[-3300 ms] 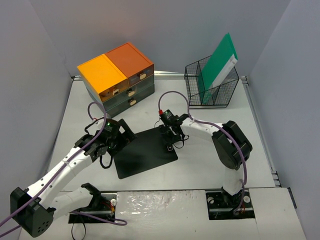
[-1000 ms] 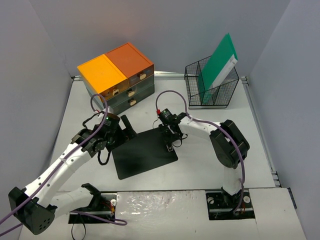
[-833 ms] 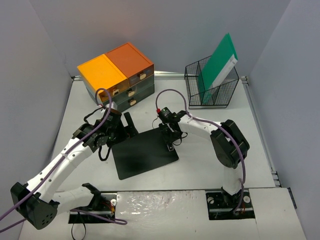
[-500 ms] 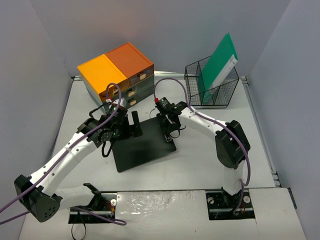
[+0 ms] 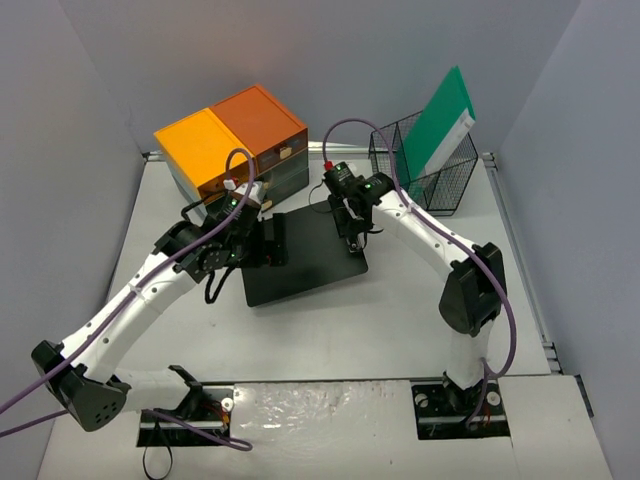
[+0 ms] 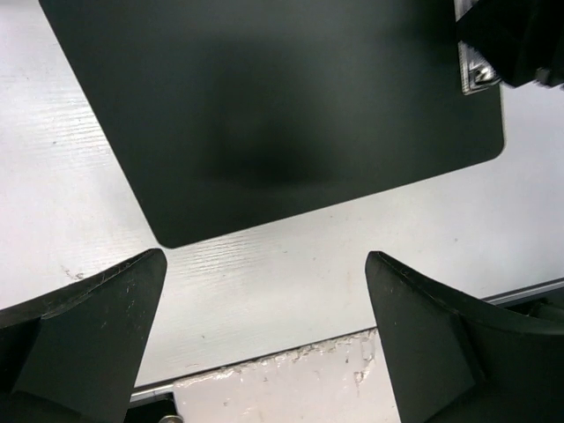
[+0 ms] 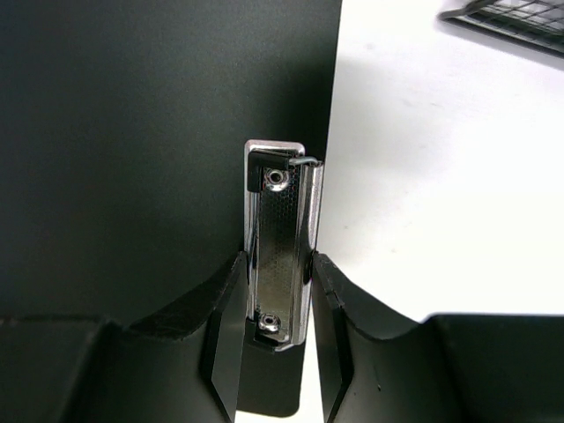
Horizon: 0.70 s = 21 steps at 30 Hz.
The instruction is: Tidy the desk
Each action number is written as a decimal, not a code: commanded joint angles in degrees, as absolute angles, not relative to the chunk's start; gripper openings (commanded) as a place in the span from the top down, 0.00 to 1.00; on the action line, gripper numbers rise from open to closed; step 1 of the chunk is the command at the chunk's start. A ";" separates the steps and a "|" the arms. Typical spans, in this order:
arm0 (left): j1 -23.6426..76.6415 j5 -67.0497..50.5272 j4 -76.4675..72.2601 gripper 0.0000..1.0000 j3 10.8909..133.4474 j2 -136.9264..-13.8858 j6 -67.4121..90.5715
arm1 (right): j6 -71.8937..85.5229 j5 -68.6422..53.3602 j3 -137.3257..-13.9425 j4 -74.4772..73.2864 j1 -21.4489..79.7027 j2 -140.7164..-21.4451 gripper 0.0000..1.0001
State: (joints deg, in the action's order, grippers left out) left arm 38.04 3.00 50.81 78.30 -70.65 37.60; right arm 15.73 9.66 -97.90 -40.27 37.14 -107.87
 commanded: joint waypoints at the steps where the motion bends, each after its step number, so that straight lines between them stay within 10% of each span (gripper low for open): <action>1: 39.88 3.77 51.97 0.05 82.37 -73.11 32.38 | 15.55 14.03 -103.87 -45.36 36.65 -104.32 1.00; 21: 66.74 37.41 56.66 0.04 92.28 -83.73 19.55 | 15.64 9.40 -111.04 -51.28 32.77 -107.22 1.00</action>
